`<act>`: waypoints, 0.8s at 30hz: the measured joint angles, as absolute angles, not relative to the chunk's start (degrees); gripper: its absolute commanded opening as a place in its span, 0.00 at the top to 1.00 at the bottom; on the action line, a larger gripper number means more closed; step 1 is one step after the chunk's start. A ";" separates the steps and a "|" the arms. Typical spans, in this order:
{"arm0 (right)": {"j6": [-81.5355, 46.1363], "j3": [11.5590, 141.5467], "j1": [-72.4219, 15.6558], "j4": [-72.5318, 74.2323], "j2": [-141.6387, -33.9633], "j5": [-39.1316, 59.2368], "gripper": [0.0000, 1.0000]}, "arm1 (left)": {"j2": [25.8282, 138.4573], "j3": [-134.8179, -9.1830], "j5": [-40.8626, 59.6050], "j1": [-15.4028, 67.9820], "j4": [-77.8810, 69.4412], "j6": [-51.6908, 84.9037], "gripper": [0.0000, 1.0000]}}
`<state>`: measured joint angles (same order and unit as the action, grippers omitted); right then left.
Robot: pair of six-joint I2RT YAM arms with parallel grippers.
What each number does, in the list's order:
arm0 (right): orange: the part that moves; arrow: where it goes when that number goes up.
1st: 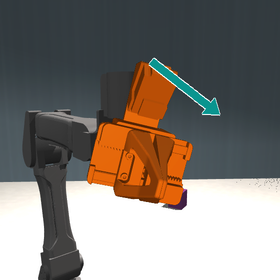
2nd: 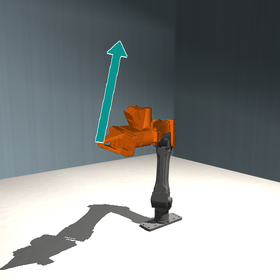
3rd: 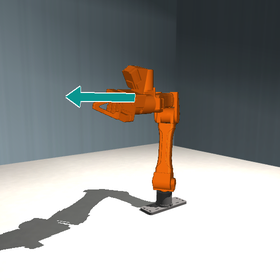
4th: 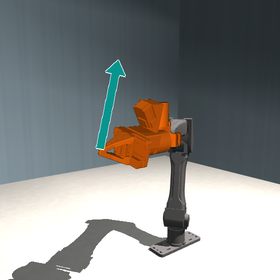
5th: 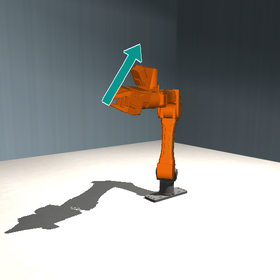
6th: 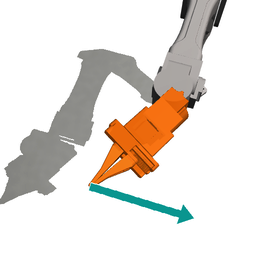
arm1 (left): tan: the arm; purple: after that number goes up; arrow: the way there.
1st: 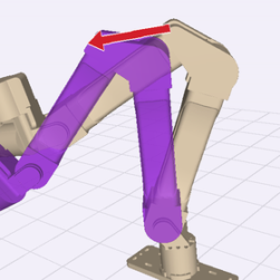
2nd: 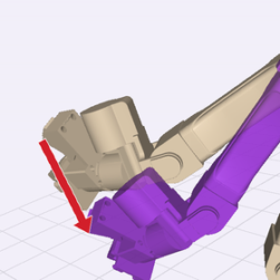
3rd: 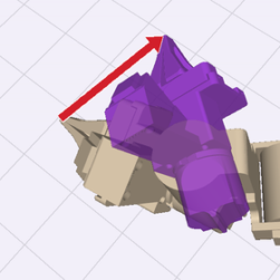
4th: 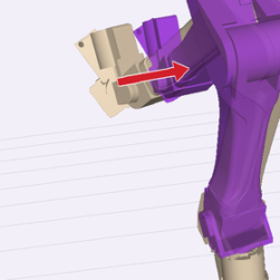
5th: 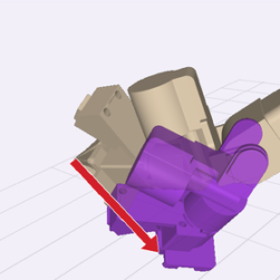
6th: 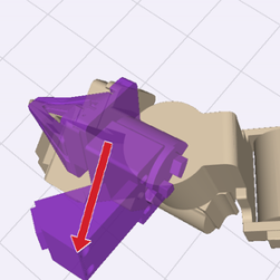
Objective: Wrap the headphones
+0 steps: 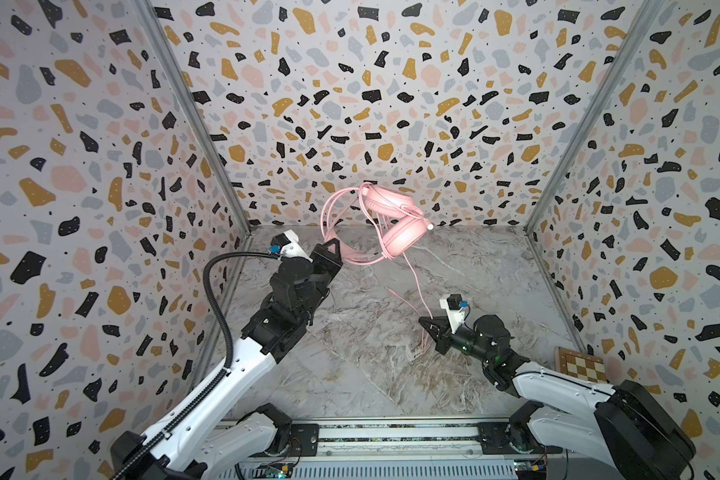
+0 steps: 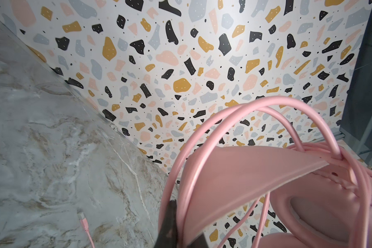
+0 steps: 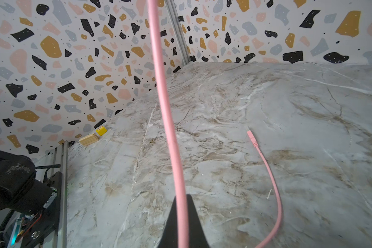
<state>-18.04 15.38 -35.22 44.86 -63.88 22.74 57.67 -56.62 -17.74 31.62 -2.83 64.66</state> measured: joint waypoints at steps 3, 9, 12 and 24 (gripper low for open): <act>-17.43 14.83 -36.03 45.34 -62.43 23.14 1.00 | 57.41 -56.73 -22.31 31.62 -0.78 61.08 1.00; -15.97 14.06 -38.11 46.70 -61.76 24.16 1.00 | 61.76 -57.76 -28.64 31.83 0.99 55.40 1.00; -14.98 13.91 -39.62 46.74 -61.25 24.18 1.00 | 66.26 -58.00 -32.05 33.08 1.37 52.56 1.00; -12.47 12.97 -41.17 46.54 -57.21 21.28 1.00 | 77.78 -58.06 -45.93 43.48 7.27 36.12 1.00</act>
<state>-12.47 12.97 -41.17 46.54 -57.21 21.28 77.78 -58.06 -45.93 43.48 7.27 36.12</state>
